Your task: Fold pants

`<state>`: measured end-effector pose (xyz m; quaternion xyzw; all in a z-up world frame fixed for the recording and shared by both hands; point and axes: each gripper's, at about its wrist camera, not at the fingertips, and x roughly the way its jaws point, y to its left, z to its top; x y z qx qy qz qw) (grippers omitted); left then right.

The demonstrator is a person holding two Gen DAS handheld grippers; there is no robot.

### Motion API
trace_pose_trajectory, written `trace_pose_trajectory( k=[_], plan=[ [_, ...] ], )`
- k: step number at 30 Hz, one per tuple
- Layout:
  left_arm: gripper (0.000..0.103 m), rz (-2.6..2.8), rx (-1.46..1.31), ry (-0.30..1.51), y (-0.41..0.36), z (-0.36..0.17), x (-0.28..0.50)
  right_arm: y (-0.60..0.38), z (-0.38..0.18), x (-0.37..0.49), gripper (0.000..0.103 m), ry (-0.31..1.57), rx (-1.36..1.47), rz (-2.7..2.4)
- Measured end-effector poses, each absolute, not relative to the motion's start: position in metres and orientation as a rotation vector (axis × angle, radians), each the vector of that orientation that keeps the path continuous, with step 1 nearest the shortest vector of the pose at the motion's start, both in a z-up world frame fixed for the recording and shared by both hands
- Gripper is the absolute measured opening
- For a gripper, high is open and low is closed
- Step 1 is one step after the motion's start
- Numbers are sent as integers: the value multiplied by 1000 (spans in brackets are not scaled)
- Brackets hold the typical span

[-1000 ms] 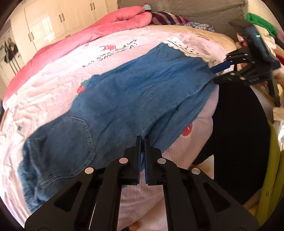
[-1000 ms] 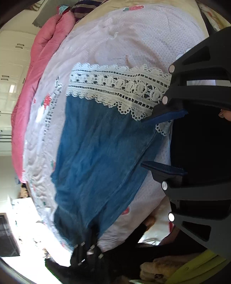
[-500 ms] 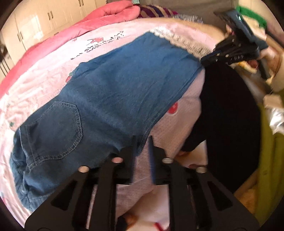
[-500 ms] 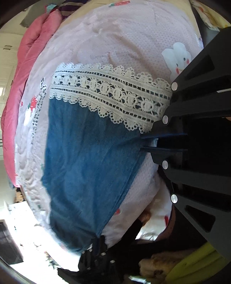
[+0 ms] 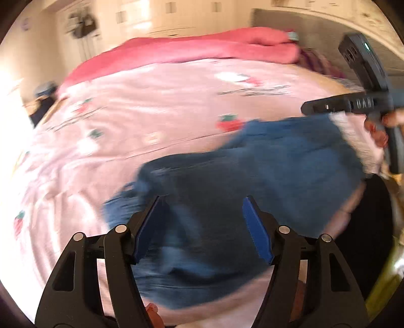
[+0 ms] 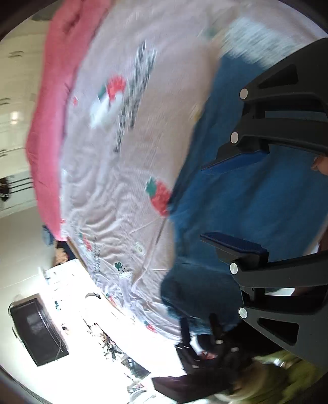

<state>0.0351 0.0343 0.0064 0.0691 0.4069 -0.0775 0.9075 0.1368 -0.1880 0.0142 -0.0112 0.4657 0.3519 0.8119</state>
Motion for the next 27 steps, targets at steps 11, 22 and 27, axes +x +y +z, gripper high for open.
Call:
trace_pose_trajectory(
  k=[11,22,27],
  plan=[
    [60,-94,123,898,73,-31,39,-136,-38,201,43,1273,-15,758],
    [60,-111,104,884,82,-35,34,-137,-32,219,4,1149,125,718],
    [61,-106,107,886,80,-35,35,-138,-43,230,0,1145,92,678]
  ],
)
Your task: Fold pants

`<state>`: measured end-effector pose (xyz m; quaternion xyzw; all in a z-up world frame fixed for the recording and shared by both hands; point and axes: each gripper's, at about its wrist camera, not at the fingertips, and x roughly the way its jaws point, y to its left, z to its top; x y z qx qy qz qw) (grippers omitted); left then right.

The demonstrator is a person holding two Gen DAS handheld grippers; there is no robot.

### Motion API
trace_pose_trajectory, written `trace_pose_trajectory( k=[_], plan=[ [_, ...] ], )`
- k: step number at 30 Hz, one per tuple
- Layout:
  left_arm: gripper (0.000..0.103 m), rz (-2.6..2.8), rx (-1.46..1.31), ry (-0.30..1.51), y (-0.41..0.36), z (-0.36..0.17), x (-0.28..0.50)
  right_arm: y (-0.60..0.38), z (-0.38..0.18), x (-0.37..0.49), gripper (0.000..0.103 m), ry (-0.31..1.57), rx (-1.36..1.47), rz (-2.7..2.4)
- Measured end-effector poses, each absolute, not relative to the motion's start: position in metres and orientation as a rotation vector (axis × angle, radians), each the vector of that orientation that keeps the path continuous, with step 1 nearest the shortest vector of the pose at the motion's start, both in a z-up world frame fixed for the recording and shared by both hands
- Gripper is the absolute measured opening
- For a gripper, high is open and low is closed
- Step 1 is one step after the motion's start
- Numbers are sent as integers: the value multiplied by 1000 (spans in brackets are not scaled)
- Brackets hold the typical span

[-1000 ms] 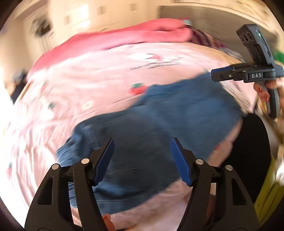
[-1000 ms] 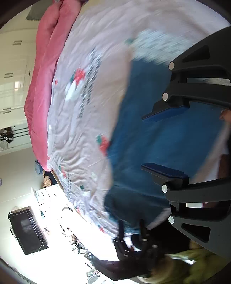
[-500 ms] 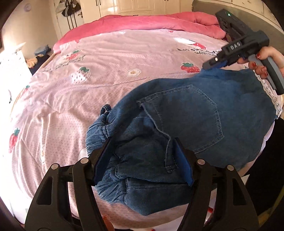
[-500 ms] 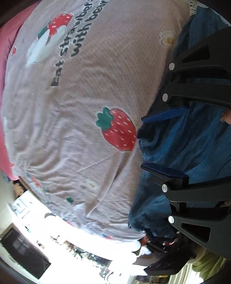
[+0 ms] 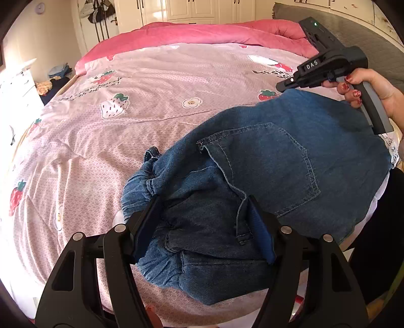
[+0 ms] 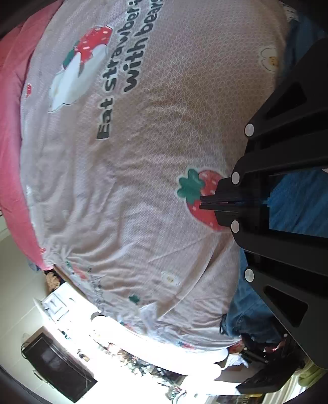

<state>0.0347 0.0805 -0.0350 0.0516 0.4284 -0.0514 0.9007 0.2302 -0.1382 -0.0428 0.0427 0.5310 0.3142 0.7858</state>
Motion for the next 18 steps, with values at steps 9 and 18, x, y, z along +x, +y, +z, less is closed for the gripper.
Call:
trace_pose_trajectory(
  k=[9,18],
  plan=[
    [66,-141,63,836,75,-5,23,-244,24,175,35,912,127,644],
    [81,-307,120,715,-2,51,47,-375,9,126,55,889,113,291]
  ],
)
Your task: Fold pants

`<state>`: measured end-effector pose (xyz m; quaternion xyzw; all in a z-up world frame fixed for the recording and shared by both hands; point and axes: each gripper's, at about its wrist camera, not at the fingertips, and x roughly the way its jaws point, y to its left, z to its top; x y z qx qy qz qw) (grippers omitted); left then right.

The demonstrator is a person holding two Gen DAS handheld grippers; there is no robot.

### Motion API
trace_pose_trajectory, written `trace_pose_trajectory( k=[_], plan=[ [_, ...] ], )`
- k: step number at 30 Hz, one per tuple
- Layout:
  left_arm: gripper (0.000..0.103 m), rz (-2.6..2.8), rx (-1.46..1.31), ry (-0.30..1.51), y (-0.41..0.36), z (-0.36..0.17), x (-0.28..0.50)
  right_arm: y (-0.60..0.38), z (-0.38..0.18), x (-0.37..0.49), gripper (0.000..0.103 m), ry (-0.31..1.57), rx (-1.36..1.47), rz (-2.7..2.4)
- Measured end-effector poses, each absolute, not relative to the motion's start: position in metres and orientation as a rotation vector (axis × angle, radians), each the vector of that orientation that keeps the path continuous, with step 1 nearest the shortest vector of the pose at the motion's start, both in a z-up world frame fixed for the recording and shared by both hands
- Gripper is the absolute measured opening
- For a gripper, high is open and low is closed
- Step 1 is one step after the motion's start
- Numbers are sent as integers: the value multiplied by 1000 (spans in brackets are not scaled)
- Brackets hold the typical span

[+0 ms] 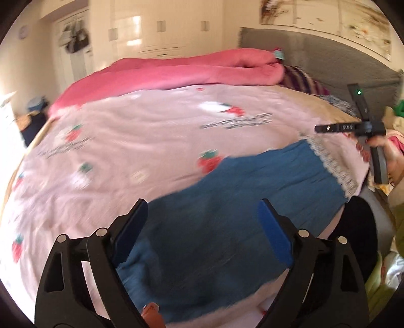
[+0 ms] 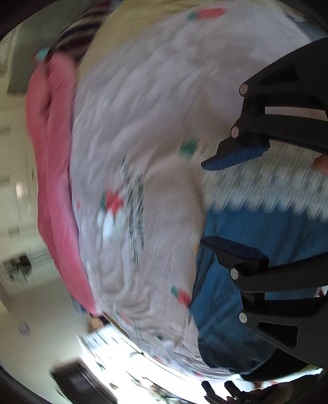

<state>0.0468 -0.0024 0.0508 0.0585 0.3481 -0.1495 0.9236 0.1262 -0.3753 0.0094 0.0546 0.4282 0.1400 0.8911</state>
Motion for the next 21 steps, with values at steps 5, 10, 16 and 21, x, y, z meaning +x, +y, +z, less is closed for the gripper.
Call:
trace_pose_trajectory(
  k=[5,10,16,21],
  plan=[
    [81,-462,17,808,-63,26,103,-388,-12,131,65,927,152,282],
    [81,-471,15,896,-101,-13,143,-394,-32,154,64,982,272,327],
    [81,-292,104,955,-99,-54,177,-386,-34,158,16,951,259,327],
    [81,-274,168,939,-104,-56,174,-372,-52,164,18,952,100,267]
  ],
)
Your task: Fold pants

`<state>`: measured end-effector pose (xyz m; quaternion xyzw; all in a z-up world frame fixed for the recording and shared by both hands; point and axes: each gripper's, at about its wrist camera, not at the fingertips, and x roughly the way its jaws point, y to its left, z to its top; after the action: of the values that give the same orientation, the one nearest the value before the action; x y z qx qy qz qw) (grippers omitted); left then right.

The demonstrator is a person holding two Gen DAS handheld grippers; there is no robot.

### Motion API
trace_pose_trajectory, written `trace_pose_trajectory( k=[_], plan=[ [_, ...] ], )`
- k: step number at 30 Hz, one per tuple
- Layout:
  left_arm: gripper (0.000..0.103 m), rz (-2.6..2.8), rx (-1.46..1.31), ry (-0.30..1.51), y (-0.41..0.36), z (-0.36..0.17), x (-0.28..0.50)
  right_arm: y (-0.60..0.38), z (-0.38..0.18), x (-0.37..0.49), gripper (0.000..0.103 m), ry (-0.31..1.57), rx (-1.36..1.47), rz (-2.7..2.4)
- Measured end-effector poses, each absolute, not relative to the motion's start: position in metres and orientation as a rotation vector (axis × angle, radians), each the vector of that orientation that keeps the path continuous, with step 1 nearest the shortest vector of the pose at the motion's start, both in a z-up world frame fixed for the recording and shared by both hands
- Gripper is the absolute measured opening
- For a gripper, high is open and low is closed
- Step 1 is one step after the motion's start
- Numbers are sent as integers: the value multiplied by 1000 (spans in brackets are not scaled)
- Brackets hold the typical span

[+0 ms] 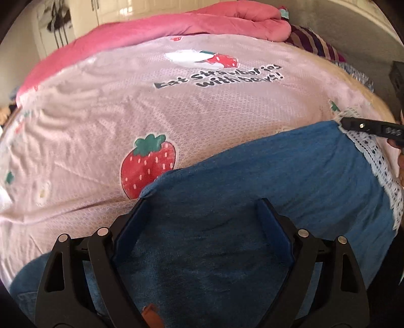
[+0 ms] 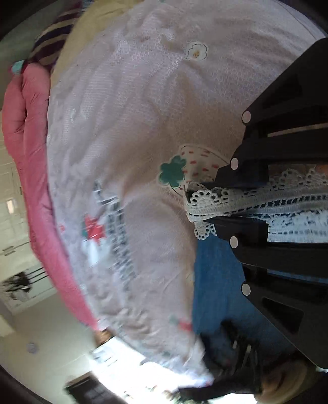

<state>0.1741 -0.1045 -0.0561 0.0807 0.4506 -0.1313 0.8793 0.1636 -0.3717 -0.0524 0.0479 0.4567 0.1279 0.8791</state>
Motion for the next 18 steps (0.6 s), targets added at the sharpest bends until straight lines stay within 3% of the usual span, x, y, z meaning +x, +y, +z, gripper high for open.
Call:
trace_pose_trajectory(
  k=[2,3,5,10,12,18],
  plan=[
    [81,-285,140,941,-100,-58,175,-371,-53,161,20,932,84,261],
    [81,-289,129,941,-98,-59,175,-372,-52,160,29,924,79,252],
    [81,-286,137,927,-99,-57,174,-377,-46,154,36,903,73,228],
    [81,-286,118,912,-98,-53,173,-385,-23,126,43,839,68,203],
    [81,-278,123,899,-99,-49,170,-388,-19,116,55,831,88,212],
    [81,-271,95,876,-92,-33,157,-377,-17,76,63,825,80,224]
  ],
)
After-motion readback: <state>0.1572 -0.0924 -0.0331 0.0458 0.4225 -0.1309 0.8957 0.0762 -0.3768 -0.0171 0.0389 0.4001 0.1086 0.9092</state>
